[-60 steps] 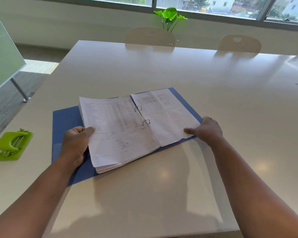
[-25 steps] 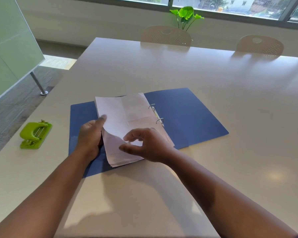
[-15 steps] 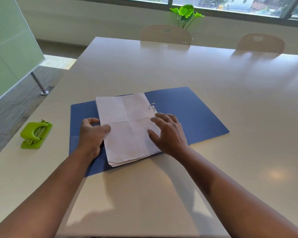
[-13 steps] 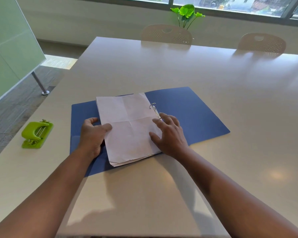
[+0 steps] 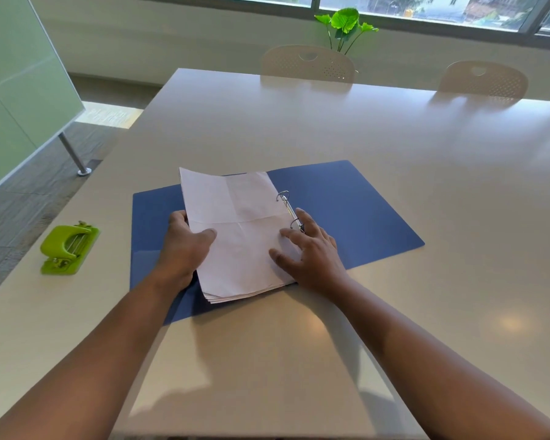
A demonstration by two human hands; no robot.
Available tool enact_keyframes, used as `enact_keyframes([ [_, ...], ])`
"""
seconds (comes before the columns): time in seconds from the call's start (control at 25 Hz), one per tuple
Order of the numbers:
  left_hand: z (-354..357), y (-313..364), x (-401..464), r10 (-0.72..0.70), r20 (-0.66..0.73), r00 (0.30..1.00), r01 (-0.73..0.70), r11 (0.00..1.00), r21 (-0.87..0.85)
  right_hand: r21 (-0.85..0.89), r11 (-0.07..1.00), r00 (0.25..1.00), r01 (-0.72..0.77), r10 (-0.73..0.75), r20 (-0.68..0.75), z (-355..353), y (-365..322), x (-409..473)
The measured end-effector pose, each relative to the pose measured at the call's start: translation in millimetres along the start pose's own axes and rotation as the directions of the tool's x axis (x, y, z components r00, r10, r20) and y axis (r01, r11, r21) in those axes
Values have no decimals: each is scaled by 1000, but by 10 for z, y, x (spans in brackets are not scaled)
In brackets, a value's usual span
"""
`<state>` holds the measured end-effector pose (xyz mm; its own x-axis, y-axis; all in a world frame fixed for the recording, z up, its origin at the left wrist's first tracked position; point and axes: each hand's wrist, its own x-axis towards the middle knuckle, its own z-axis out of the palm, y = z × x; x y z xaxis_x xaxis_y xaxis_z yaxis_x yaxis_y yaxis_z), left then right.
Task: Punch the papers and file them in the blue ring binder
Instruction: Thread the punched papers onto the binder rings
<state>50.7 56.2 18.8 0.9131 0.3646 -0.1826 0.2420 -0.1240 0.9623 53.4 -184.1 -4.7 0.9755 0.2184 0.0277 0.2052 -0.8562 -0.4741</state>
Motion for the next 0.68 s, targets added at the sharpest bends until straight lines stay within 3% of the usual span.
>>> enact_keyframes([
  [0.08,-13,74,-16,5,-20,1000,-6,999,-52,-66,996,997,63,-67,-48,-49,-60,-83],
  [0.24,-15,324,7,-5,-7,1000,4,989,-151,-111,937,936,330,-340,-88,-198,-333,-266],
  [0.36,25,556,-10,23,28,999,-17,978,-208,-150,897,895,415,-433,-110,-191,-495,-284],
  [0.48,110,738,-9,38,98,994,-13,968,-249,13,921,884,389,-370,-286,-191,-445,-212],
  [0.68,346,957,-60,221,330,918,-48,886,-461,288,937,886,196,-44,-461,-386,-295,-56],
])
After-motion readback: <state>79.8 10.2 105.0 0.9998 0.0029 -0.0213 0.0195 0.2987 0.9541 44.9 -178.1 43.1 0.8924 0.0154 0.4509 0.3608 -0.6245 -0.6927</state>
